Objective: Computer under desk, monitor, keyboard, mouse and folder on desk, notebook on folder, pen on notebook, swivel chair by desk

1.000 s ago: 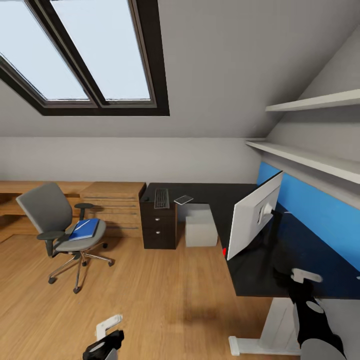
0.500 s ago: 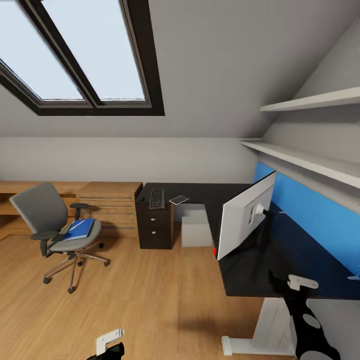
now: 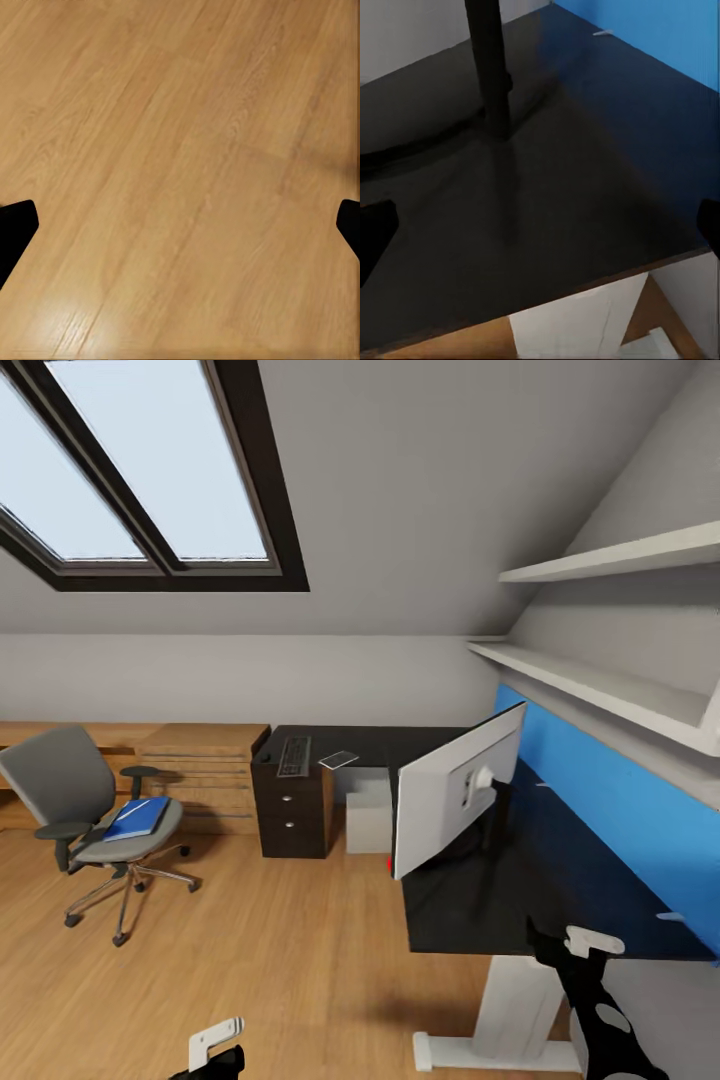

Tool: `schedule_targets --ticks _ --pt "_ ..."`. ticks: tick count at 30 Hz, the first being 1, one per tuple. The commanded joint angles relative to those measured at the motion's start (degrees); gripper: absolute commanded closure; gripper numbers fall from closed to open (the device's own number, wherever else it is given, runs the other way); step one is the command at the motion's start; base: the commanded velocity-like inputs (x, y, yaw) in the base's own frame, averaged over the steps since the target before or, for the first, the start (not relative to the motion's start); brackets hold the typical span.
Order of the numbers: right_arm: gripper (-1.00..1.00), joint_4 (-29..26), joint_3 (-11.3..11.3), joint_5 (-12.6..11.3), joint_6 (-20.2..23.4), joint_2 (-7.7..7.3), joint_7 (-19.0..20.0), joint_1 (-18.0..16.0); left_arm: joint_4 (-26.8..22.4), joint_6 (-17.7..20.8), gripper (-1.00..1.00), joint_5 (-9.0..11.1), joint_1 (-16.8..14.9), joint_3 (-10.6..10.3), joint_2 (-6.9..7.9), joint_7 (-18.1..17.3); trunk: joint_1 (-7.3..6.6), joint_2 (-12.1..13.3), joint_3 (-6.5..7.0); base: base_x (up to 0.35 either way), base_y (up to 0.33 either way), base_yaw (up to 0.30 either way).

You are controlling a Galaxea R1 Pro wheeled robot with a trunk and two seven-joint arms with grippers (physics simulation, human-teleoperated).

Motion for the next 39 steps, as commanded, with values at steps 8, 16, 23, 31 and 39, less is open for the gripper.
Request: schedule_targets --ticks 8,16,23,31,39 --pt "-1.00 5.0 0.8 1.5 7.1 -1.30 -3.2 -7.7 -0.1 -0.7 -1.00 0.4 0.0 -0.6 -0.11 0.5 0.02 0.0 -0.02 0.000 -0.055 0.000" --pt "-1.00 21.1 1.6 2.1 10.1 -8.62 -5.5 -15.9 0.0 -4.1 -1.00 0.3 0.0 -0.7 -0.25 0.3 0.02 0.0 -0.02 0.000 -0.006 0.000" --pt "-1.00 25.1 1.6 2.1 10.4 -10.52 -9.0 -17.0 0.1 -8.9 -1.00 0.5 0.0 -0.7 -0.23 0.0 0.02 0.0 -0.02 0.000 0.000 0.000" --pt "-1.00 25.9 0.0 -1.8 10.9 -10.91 -10.7 -17.3 3.8 -10.2 -1.00 0.3 0.0 -0.8 -0.59 0.0 0.02 0.0 -0.02 0.000 0.000 0.000" --pt "-1.00 25.9 0.4 -0.9 9.3 -10.50 -10.3 -17.2 4.0 -10.2 -1.00 0.3 0.0 -0.8 -0.61 0.0 0.02 0.0 -0.02 0.103 0.000 0.000"
